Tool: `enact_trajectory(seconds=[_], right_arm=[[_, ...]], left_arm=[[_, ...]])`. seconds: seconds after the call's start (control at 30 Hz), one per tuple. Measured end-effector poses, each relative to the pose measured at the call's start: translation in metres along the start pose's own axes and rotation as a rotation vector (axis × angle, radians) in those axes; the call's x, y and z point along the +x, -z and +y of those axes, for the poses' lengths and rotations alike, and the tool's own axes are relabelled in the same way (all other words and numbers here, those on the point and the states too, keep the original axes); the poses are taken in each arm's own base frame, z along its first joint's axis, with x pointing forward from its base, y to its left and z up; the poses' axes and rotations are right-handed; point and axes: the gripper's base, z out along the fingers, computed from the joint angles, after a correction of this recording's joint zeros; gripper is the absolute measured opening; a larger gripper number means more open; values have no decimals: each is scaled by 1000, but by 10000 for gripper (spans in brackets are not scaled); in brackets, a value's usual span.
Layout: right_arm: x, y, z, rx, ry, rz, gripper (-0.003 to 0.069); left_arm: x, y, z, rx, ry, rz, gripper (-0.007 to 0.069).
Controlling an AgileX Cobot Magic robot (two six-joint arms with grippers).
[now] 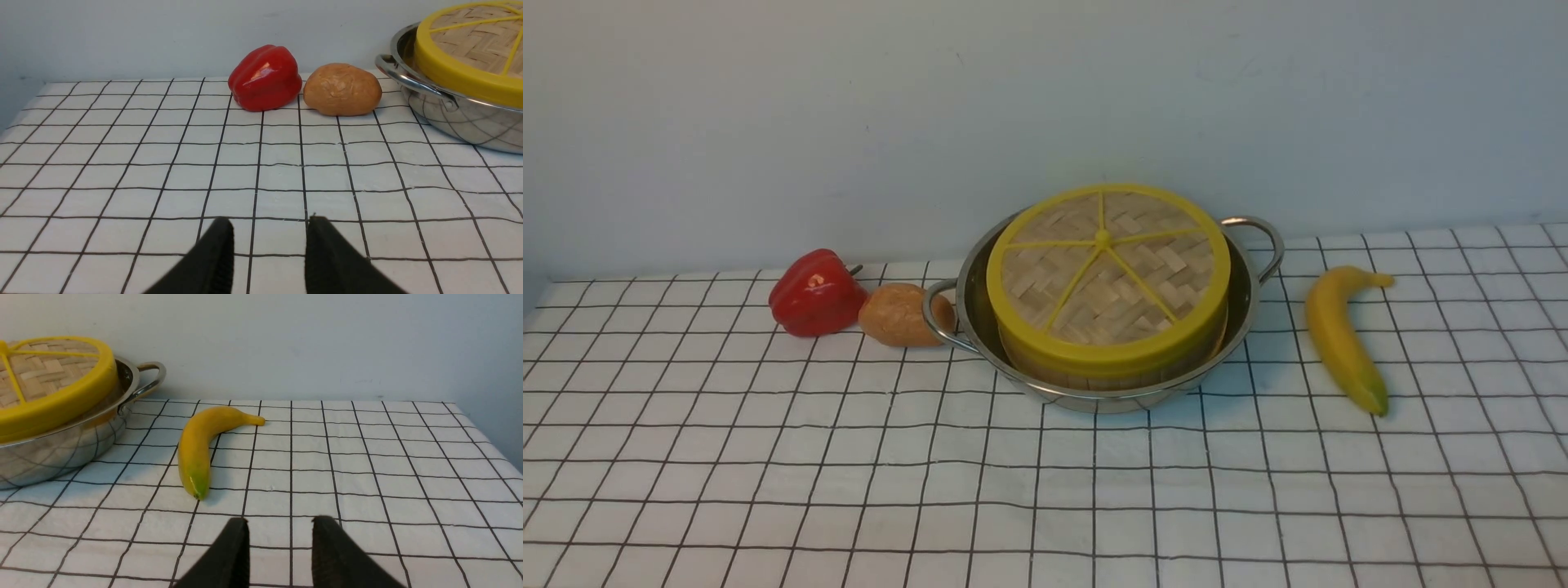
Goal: Place the steamer in the pot on the white tablecloth, and put the lid on the steamer.
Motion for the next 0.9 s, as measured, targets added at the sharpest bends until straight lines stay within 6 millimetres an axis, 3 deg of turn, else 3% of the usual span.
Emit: enact_trajectory(seconds=[0.9], right_arm=[[0, 0, 0, 0, -14, -1, 243]], left_arm=[[0, 0, 0, 0, 0, -1, 243]])
